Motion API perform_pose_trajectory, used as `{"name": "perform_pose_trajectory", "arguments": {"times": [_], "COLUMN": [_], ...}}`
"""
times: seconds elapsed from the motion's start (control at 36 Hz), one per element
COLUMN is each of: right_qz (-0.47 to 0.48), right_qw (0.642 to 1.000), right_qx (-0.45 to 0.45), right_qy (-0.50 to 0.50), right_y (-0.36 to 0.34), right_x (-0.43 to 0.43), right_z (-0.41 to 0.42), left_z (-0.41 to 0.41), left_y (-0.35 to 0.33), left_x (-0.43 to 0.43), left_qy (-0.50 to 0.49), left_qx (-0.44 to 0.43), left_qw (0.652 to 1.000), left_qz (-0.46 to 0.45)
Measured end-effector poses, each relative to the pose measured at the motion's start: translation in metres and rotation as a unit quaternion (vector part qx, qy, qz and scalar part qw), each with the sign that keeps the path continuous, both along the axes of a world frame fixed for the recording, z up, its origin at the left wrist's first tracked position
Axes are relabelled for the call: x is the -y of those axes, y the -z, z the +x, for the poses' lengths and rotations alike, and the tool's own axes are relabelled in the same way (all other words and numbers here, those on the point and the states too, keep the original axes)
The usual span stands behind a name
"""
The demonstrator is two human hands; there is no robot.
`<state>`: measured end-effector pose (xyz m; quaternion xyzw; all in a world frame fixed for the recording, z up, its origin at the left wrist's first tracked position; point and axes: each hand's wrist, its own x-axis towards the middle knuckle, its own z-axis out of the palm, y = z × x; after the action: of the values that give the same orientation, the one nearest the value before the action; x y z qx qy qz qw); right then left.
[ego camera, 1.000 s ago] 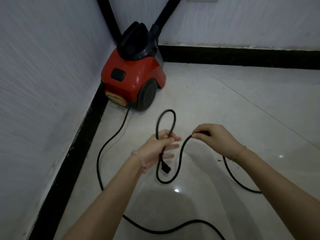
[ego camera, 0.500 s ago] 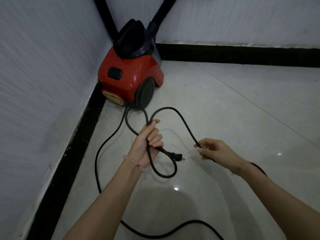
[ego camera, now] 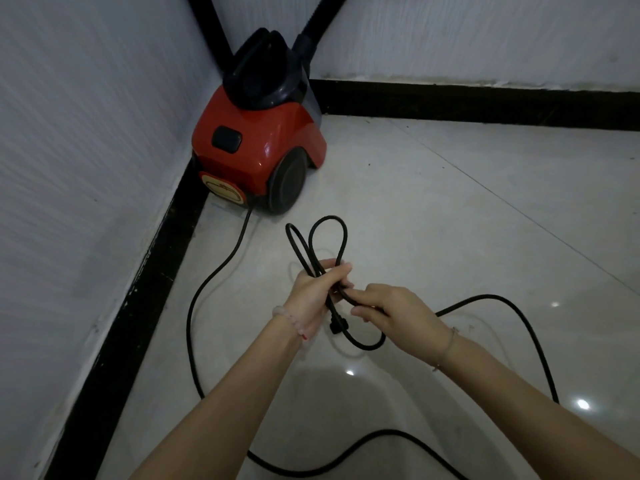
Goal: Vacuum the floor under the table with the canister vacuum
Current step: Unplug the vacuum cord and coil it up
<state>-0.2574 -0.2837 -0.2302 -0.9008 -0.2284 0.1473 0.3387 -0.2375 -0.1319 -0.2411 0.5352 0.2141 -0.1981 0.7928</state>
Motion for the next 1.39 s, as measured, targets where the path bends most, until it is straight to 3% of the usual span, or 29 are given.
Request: {"name": "perform_pose_trajectory", "arguments": {"times": [0.08,0.19,0.36,0.47,0.56,0.78,0.83,0.94,1.06,1.17,1.25,1.33,1.39], "right_qz": [0.053,0.143,0.103,0.112,0.125,0.078,0.07,0.094,0.112,0.096,0.06,0.152,0.22], "right_qw": [0.996,0.969,0.963,0.952,0.953,0.985,0.987,0.974,0.962,0.969,0.978,0.973,0.962], "right_qx": [-0.072,-0.187,-0.238,-0.258,-0.225,0.003,0.05,0.149,0.201,0.201,0.171,0.103,0.04], "right_qy": [0.025,0.072,0.074,0.118,0.159,0.157,0.135,0.142,0.146,0.107,0.1,0.137,0.159], "right_y": [0.0,0.002,0.014,0.013,-0.003,-0.093,-0.122,-0.179,-0.224,-0.242,-0.241,-0.235,-0.228], "right_x": [-0.001,0.008,0.042,0.065,0.069,0.052,0.044,0.035,0.033,0.024,0.024,0.034,0.045], "right_z": [-0.003,-0.006,-0.009,-0.002,0.012,0.075,0.089,0.117,0.132,0.135,0.134,0.127,0.121], "left_z": [0.006,0.021,0.03,0.036,0.046,0.092,0.102,0.121,0.128,0.12,0.114,0.107,0.11], "left_y": [0.002,-0.001,-0.009,-0.03,-0.059,-0.133,-0.156,-0.199,-0.229,-0.236,-0.233,-0.23,-0.222], "left_x": [-0.001,-0.021,-0.058,-0.061,-0.047,-0.017,-0.009,0.006,0.014,0.021,0.023,0.018,0.01], "left_qy": [-0.082,-0.188,-0.237,-0.201,-0.147,0.028,0.065,0.132,0.19,0.244,0.279,0.255,0.202], "left_qx": [0.004,0.021,0.054,0.088,0.116,0.132,0.151,0.238,0.276,0.309,0.288,0.284,0.282], "left_qw": [0.996,0.98,0.952,0.952,0.961,0.985,0.983,0.96,0.937,0.906,0.905,0.909,0.931], "left_qz": [0.019,-0.061,-0.185,-0.212,-0.205,-0.107,-0.085,0.064,0.102,0.157,0.144,0.167,0.115]}}
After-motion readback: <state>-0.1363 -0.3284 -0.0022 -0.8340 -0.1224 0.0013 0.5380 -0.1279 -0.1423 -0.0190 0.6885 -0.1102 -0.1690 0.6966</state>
